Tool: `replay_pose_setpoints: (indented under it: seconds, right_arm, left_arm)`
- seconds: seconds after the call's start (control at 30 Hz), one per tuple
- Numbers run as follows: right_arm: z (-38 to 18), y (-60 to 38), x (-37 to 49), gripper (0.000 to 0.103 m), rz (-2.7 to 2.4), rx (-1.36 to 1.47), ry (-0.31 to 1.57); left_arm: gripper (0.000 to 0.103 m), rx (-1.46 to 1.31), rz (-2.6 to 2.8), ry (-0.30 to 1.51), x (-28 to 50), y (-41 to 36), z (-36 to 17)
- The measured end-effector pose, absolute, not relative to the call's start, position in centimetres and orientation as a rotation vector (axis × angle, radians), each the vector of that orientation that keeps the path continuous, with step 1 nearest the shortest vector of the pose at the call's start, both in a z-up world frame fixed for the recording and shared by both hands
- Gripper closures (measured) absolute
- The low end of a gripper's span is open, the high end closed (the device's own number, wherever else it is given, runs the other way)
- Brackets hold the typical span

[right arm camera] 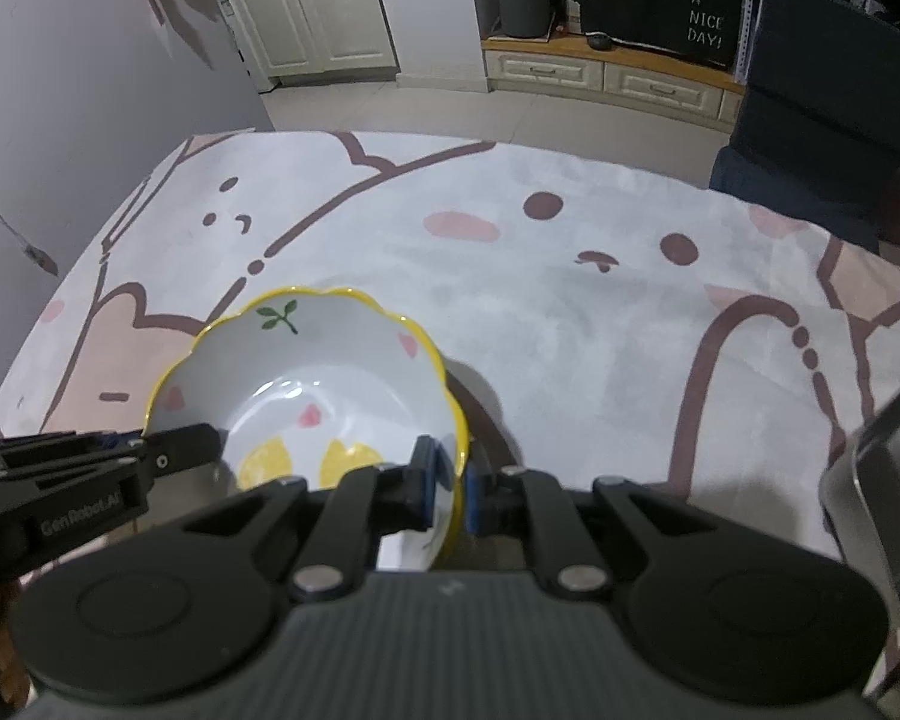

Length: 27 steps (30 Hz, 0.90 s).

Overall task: Organize plates and bowls
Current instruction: 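Lift the yellow-rimmed lemon bowl off the table with both tools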

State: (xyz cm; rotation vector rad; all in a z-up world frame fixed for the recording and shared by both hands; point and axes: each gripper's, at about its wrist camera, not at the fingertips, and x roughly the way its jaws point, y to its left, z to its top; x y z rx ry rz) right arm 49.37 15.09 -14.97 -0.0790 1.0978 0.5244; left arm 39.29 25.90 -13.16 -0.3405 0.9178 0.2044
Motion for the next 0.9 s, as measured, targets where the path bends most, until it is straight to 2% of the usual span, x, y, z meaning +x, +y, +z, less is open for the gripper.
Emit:
replay_pose_setpoints:
  seconds: [0.9]
  right_arm:
    - [-8.6, 9.6, 43.2, 0.093, 0.522, -0.019, 0.986]
  left_arm:
    - [0.094, -0.300, 0.168, 0.834, 33.0, 21.1, -5.7]
